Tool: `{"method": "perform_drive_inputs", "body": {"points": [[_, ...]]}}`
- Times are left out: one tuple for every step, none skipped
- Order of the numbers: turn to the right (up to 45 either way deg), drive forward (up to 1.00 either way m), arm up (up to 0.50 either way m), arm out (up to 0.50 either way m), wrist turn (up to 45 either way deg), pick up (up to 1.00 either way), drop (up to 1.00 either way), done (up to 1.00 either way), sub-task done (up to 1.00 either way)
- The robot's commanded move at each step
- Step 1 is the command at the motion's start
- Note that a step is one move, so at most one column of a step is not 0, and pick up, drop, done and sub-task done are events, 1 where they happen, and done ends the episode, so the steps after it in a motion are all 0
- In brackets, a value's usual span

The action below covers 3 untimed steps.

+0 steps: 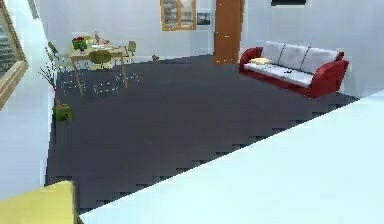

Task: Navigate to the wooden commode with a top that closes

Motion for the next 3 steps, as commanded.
{"method": "perform_drive_inputs", "body": {"points": [[45.0, 0.00, 0.00, 0.00, 0.0, 0.00, 0.00, 0.00, 0.00], [24.0, 0.00, 0.00, 0.00, 0.0, 0.00, 0.00, 0.00, 0.00], [0.0, 0.15, 0.00, 0.00, 0.0, 0.00, 0.00, 0.00, 0.00]]}}
